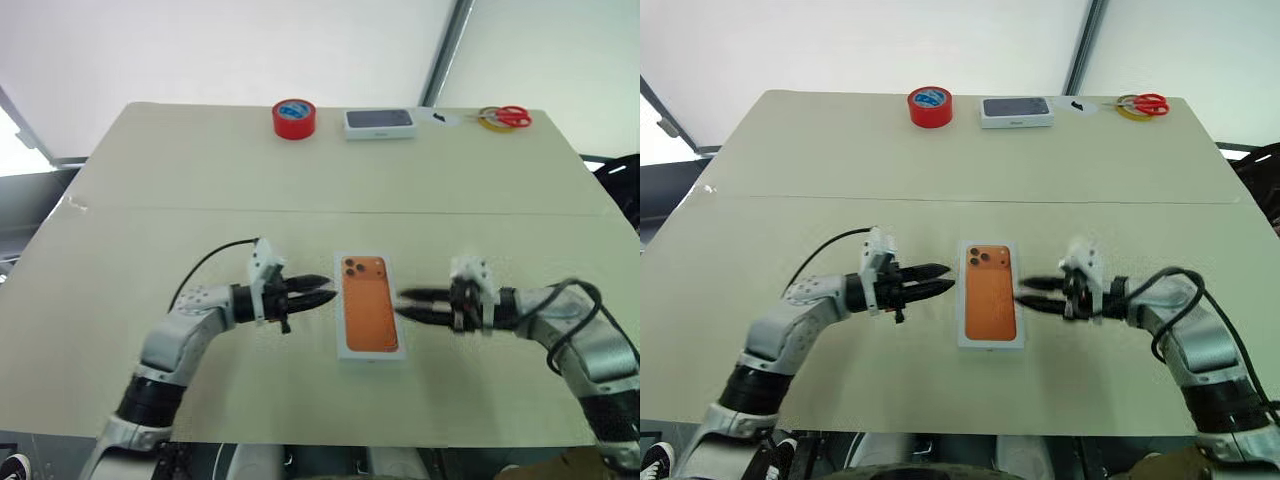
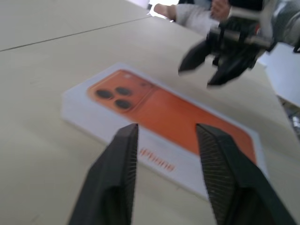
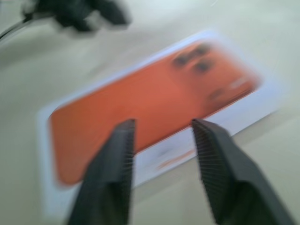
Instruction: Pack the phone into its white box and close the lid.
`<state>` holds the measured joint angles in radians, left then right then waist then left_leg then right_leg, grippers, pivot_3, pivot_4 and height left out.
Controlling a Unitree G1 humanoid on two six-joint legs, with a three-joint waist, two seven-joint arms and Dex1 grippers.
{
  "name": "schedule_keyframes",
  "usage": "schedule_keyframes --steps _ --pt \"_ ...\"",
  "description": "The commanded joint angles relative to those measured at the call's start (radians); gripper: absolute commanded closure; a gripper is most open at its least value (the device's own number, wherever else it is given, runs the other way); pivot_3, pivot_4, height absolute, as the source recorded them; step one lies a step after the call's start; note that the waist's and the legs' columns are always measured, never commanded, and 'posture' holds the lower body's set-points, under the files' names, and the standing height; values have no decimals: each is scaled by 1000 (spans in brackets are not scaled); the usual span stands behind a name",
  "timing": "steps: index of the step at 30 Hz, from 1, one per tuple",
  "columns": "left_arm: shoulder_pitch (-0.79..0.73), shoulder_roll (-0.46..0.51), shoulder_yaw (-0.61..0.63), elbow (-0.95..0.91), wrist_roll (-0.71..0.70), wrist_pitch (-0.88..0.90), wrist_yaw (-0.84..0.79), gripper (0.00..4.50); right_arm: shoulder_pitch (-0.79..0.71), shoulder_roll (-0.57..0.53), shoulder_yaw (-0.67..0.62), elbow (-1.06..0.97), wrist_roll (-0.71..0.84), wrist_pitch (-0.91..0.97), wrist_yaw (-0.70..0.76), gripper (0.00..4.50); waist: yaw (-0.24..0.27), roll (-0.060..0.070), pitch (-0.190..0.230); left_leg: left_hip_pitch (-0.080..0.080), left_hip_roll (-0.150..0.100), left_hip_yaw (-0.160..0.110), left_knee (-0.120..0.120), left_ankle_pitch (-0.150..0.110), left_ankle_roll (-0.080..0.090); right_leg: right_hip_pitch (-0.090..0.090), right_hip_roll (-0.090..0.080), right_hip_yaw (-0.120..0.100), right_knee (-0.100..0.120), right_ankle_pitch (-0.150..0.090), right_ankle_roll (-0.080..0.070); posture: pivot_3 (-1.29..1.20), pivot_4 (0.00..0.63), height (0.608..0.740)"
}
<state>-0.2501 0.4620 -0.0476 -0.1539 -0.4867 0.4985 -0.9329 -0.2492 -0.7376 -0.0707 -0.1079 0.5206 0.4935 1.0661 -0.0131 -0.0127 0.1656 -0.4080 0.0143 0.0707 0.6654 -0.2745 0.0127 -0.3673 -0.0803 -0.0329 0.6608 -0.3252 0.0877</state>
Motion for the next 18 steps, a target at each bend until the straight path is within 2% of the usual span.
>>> schedule_keyframes --steps 1,2,5,9,11,15,18 --pt "-10 41 127 -32 -23 -1 66 648 -17 -40 -45 49 -12 -38 29 519 10 0 0 -1 0 0 0 1 -1 0 0 0 0 0 0 0 150 730" --pt "-13 58 155 -33 -39 10 65 39 -25 -55 -48 71 -17 -49 50 0 13 0 0 -1 0 0 0 1 -1 0 0 -1 -1 0 0 0 150 730" --pt "5 126 227 -37 -65 29 48 13 -47 -95 -55 126 -38 -95 96 0 15 0 0 -1 -2 1 1 -1 2 1 -2 -1 -2 0 0 0 150 730" --pt "96 221 296 -34 -74 2 -13 13 -30 -160 -79 175 -43 -140 182 0 5 0 0 -1 -2 1 0 -1 2 1 -2 0 -2 0 0 0 150 730" --pt "159 251 324 -42 -66 -9 -26 13 -2 -191 -89 195 -81 -220 201 0 1 0 0 -1 -1 1 -1 -1 2 1 -2 0 -3 0 0 0 150 730" --pt "275 278 368 -54 -48 -49 -35 13 25 -224 -101 234 -84 -227 236 0 -2 0 1 -1 -1 1 -1 -2 2 1 -2 0 -3 0 0 0 150 730" --pt "307 268 389 -42 -31 -102 -17 13 33 -219 -92 260 -101 -253 249 0 0 1 1 0 -1 0 -1 -2 2 1 -3 0 -3 0 0 0 150 730"
